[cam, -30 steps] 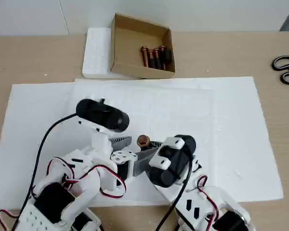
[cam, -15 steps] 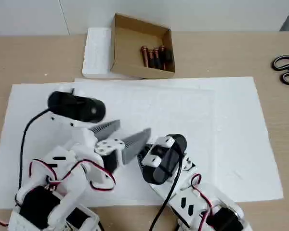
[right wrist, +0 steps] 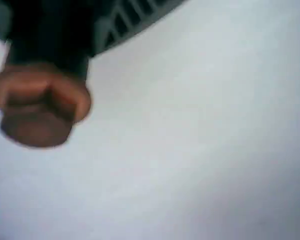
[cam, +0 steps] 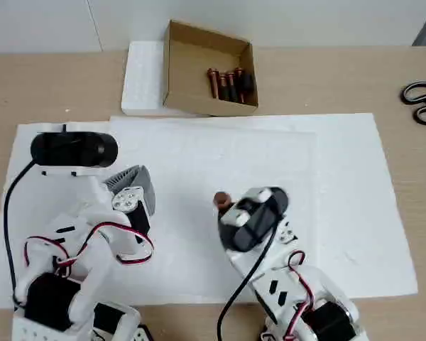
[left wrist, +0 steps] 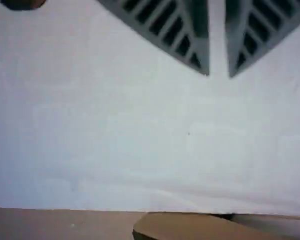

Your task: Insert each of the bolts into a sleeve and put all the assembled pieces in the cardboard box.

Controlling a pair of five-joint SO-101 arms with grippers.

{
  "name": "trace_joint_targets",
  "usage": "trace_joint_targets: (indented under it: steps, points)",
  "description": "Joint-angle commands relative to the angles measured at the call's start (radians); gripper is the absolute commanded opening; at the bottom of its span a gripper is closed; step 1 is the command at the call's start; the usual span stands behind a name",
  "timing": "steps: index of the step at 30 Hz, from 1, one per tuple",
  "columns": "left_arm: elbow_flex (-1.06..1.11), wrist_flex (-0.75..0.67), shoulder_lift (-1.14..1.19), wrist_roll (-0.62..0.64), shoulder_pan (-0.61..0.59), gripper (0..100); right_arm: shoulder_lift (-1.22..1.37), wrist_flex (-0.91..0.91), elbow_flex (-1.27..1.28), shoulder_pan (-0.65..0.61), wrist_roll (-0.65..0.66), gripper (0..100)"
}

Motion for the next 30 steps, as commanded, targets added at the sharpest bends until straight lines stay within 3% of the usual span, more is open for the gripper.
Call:
trace_joint_targets:
  steps: [1, 7, 17, 30]
  points:
    - [0.041, -0.057, -0.003, 0.014, -0.048, 1, 0.044, -0.119, 0.009, 0.085, -0.020, 0.2]
    - [0.085, -0.117, 0.002, 0.046, -0.184, 1, 0.372, -0.282, -0.071, 0.211, -0.098, 0.2]
    - [0.196, -0.123, 0.002, 0.046, -0.184, 1, 1.155, -0.361, -0.623, 0.341, -0.278, 0.2]
    - [0.208, -0.098, 0.002, 0.044, -0.184, 1, 1.761, -0.363, -1.249, 0.340, -0.284, 0.2]
